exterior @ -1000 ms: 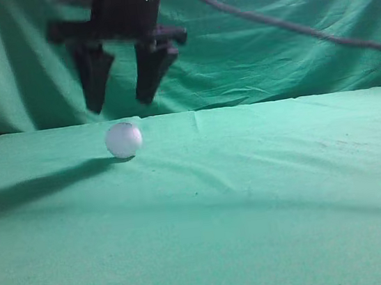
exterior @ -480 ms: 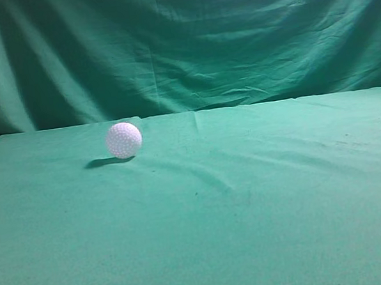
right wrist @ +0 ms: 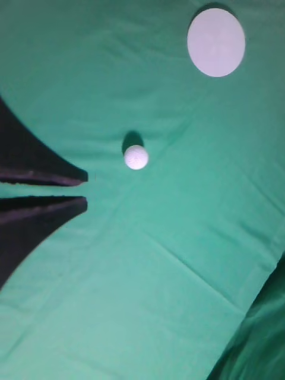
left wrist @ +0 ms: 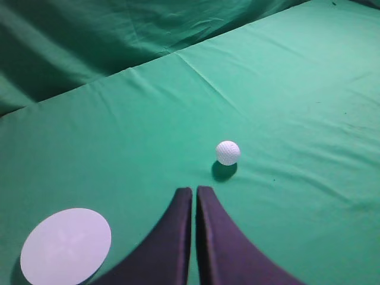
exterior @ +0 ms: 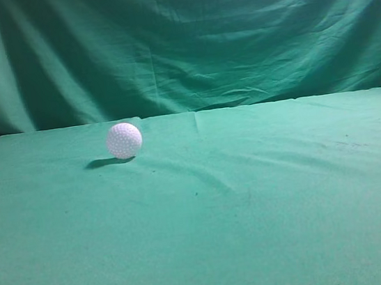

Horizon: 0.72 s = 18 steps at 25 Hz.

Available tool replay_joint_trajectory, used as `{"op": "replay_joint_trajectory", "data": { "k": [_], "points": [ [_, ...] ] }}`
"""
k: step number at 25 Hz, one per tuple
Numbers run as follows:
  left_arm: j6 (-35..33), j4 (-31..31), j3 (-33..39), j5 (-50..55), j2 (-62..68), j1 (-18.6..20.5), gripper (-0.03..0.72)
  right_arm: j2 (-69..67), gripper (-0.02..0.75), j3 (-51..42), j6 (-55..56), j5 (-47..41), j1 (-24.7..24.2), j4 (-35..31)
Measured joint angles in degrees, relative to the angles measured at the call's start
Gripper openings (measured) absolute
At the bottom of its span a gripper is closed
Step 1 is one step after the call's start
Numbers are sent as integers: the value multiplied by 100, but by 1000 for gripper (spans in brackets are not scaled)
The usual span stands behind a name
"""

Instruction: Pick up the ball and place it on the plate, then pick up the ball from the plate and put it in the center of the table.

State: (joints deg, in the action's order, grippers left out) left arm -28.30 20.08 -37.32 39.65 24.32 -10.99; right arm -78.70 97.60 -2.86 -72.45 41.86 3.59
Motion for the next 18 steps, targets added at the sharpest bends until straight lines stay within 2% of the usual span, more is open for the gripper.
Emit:
{"op": "replay_joint_trajectory", "data": {
  "k": [3,7,12,18],
  "points": [
    [213,0,390,40,-484,0,0,741,54,-890,118,183,0,0],
    [476,0,915,74,-1108,0,0,1833,54,-2195,202,916,0,0],
    [564,-78,1001,53,-1748,0,0,3314,54,-3758,225,1653,0,-104],
    [704,-308,1123,-22,-1852,0,0,4969,54,-5126,234,2263,0,-359]
  ]
}}
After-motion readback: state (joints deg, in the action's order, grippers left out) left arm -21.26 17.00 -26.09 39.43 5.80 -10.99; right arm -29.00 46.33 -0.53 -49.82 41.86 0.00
